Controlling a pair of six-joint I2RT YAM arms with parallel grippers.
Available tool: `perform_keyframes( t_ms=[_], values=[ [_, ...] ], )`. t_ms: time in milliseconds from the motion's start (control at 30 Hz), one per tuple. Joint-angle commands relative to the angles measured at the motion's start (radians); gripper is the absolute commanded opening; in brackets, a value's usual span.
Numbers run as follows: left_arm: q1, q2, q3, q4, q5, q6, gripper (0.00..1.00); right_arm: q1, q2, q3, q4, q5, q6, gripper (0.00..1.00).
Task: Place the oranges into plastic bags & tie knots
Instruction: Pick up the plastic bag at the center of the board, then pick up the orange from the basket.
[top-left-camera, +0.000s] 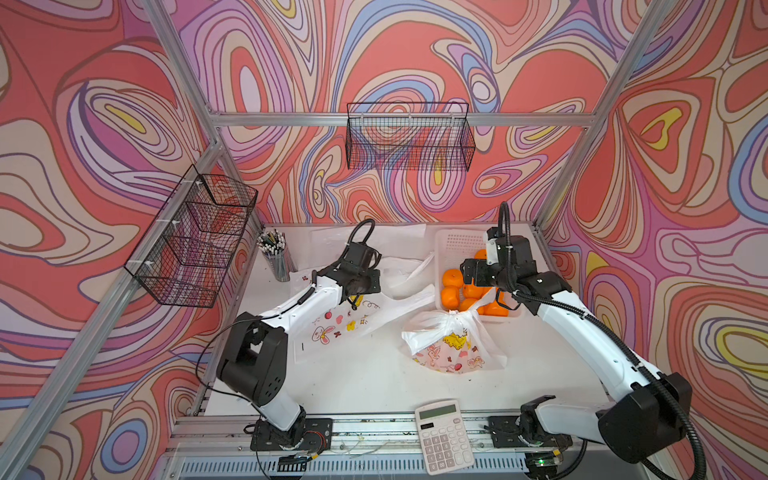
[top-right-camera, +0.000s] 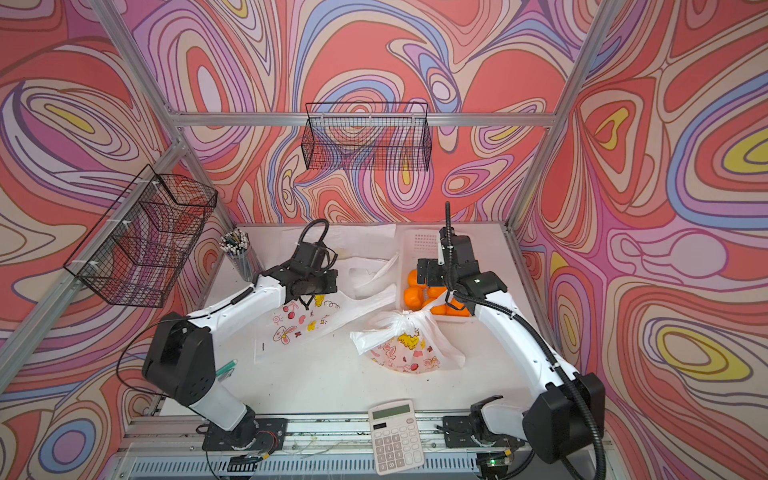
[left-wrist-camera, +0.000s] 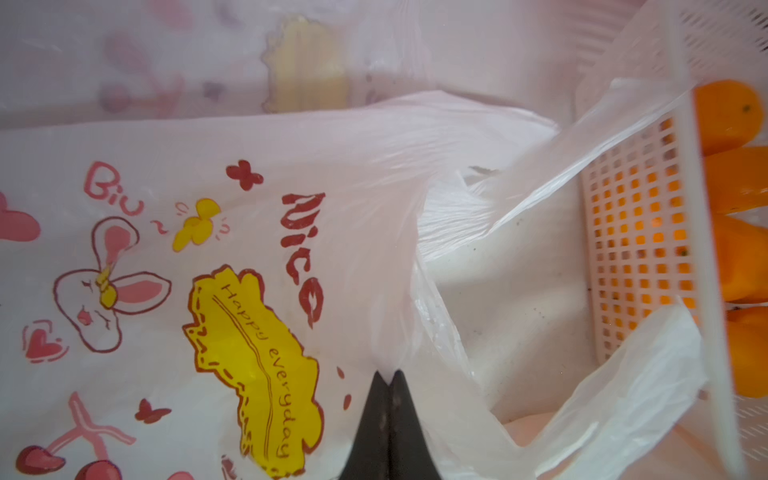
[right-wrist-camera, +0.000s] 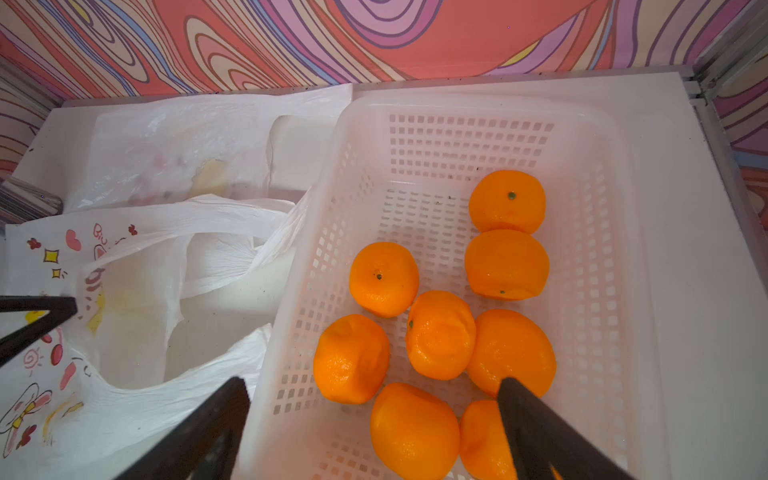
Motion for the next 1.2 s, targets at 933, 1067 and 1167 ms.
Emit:
perform_keyframes(
  t_ms=[933, 1067, 1167],
  values=[
    [0.381, -0.435, -0.182, 0.482, 0.796, -0.392, 0.00, -0.215, 0.558, 0.264, -0.018, 0.092, -0.016, 0.95],
    [0.380, -0.428, -0.192, 0.497, 0.815, -0.396, 0.00, -0.218, 0.638, 0.301, -0.008, 0.091, -0.022, 0.95],
    [0.379, -0.427, -0.196, 0.498, 0.826, -0.395, 0.00, -0.220, 0.691, 0.332, -0.001, 0.100, -0.023, 0.93]
  ],
)
